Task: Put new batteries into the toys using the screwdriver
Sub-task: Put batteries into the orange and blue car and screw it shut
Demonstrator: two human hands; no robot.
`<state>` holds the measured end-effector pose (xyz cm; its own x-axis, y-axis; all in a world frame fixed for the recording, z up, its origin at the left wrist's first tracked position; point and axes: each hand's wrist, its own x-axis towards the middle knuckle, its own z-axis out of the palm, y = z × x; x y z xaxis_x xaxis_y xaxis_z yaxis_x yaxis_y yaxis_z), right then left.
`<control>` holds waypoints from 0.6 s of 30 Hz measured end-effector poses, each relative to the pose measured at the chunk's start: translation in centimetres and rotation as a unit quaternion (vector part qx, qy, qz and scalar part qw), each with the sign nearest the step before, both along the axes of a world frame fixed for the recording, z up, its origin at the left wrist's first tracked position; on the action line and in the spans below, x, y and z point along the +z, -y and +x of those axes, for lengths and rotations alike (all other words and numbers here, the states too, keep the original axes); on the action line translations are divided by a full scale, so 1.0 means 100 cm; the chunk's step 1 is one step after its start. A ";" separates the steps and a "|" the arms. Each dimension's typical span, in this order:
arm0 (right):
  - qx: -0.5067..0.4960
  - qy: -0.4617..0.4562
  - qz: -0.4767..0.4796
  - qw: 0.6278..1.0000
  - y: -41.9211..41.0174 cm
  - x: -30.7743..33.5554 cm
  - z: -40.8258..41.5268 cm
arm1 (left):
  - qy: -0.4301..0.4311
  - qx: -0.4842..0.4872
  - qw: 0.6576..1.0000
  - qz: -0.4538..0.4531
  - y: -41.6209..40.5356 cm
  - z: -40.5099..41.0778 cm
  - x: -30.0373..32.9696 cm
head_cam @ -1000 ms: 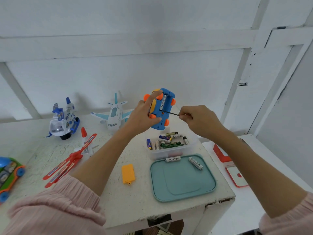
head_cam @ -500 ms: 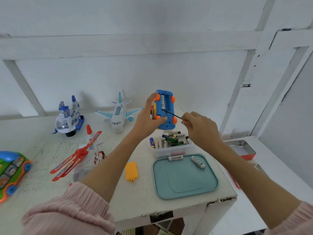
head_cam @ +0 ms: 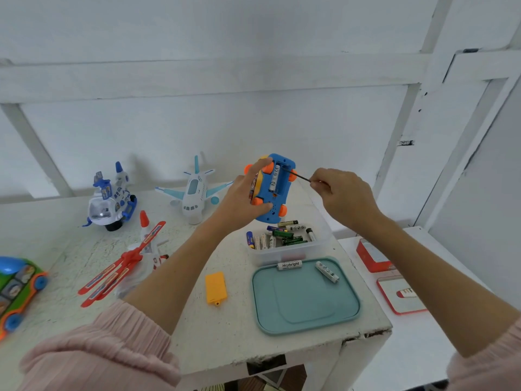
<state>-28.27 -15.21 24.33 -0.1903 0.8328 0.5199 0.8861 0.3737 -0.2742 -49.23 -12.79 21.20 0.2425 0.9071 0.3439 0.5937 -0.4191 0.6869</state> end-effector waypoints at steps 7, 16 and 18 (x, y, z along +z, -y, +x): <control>-0.008 0.057 0.004 0.998 -0.005 0.014 0.004 | -0.064 -0.009 0.998 0.018 -0.004 0.002 0.005; -0.027 0.122 -0.040 0.991 -0.018 0.016 0.007 | -0.222 -0.027 0.972 0.069 -0.025 0.003 0.006; -0.028 0.114 -0.054 0.992 -0.021 0.013 0.007 | -0.251 -0.026 0.965 0.068 -0.031 0.003 0.006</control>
